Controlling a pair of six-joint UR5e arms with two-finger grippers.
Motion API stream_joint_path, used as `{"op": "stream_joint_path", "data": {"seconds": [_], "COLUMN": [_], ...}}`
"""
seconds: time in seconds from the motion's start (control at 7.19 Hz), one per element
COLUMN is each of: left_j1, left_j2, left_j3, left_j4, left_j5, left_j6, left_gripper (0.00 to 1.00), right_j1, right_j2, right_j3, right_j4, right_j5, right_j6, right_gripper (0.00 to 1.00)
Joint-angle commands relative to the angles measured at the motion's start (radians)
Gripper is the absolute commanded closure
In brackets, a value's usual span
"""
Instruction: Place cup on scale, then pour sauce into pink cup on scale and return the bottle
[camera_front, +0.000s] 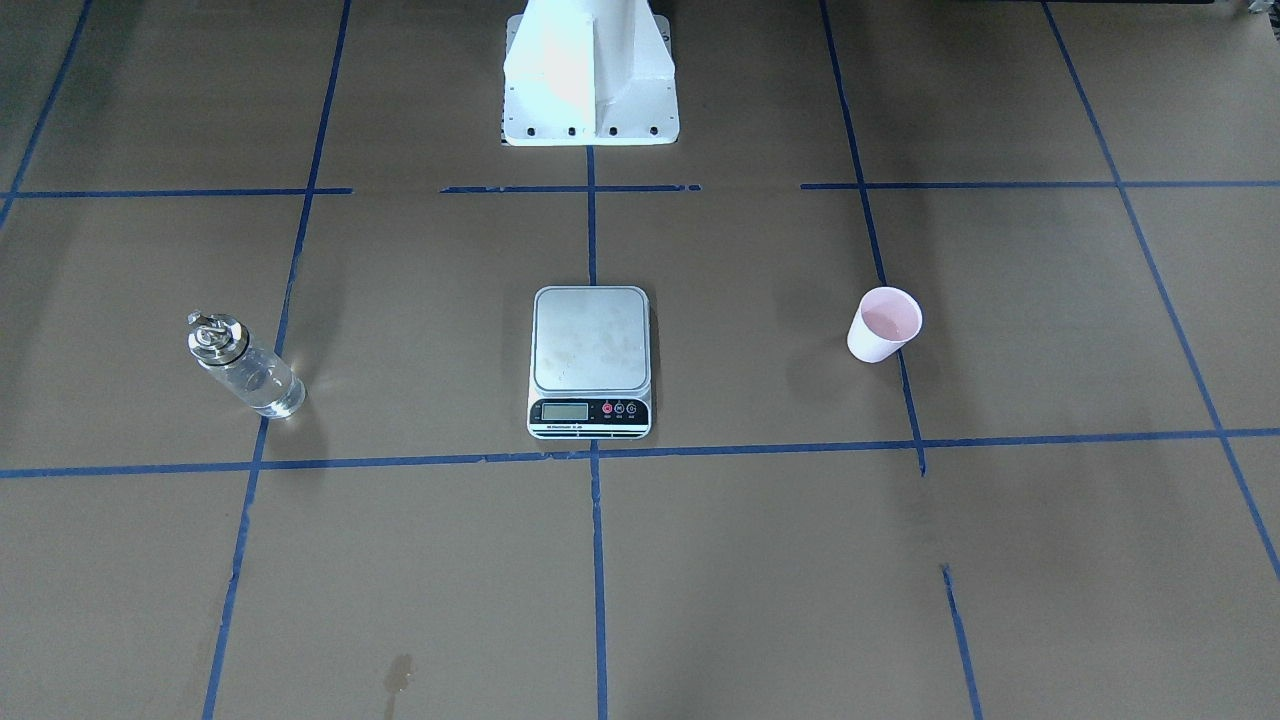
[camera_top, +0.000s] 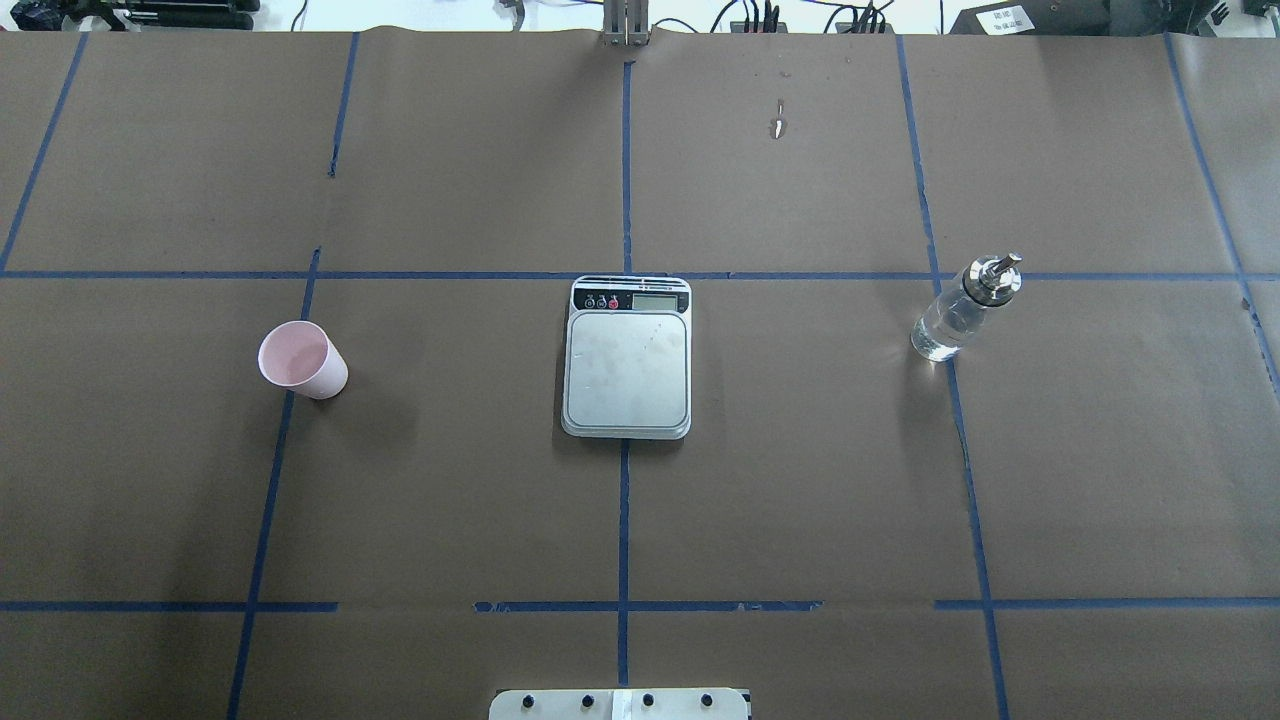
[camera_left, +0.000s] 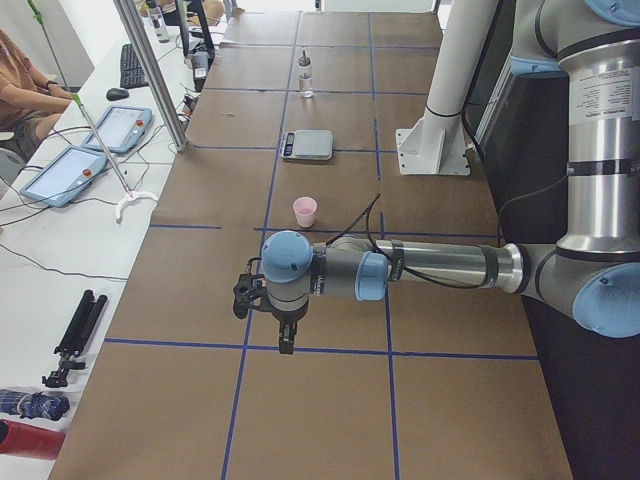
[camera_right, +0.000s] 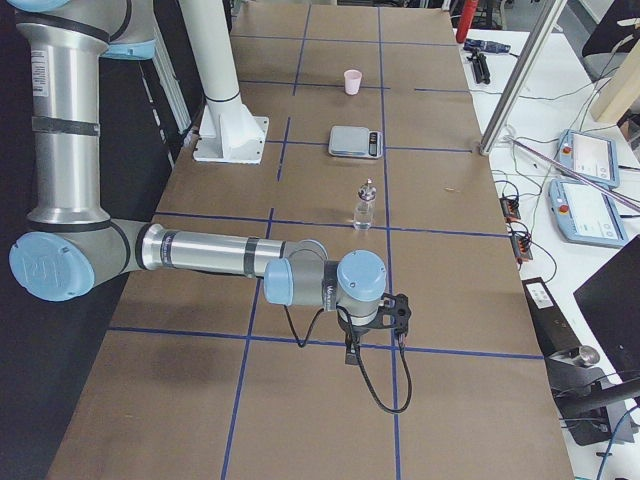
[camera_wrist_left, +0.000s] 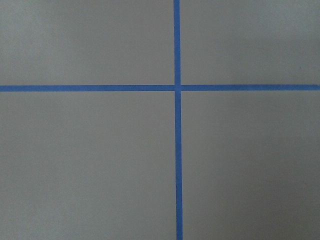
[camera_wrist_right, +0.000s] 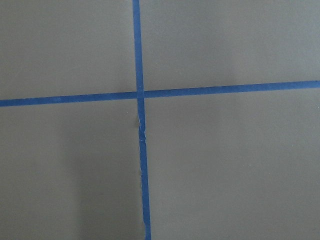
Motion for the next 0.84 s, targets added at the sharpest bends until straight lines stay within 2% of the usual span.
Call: {"op": "stream_joint_path", "data": {"seconds": [0.0,0.42,0.7], "left_j1": [0.000,0.008,0.046], "left_j2": [-0.002,-0.110,-0.121], "left_j3": [-0.002,-0.014,-0.099], "left_j4": [-0.005,0.002,-0.018], "left_j5": [-0.002,0.011,-0.002], "left_j6": [0.003,0.000,-0.002], "left_gripper": [0.00,0.00,0.00], "right_j1": [0.000,-0.005,-0.012], "right_j2": [0.001,0.015,0.016], "right_j3": [0.007,0.008,0.039], "right_j4": [0.000,0.002,0.002], "right_j5": [0.002,0.029,0.031], "right_j6": [-0.002,0.007,0.010], "right_gripper": [0.00,0.00,0.00]}}
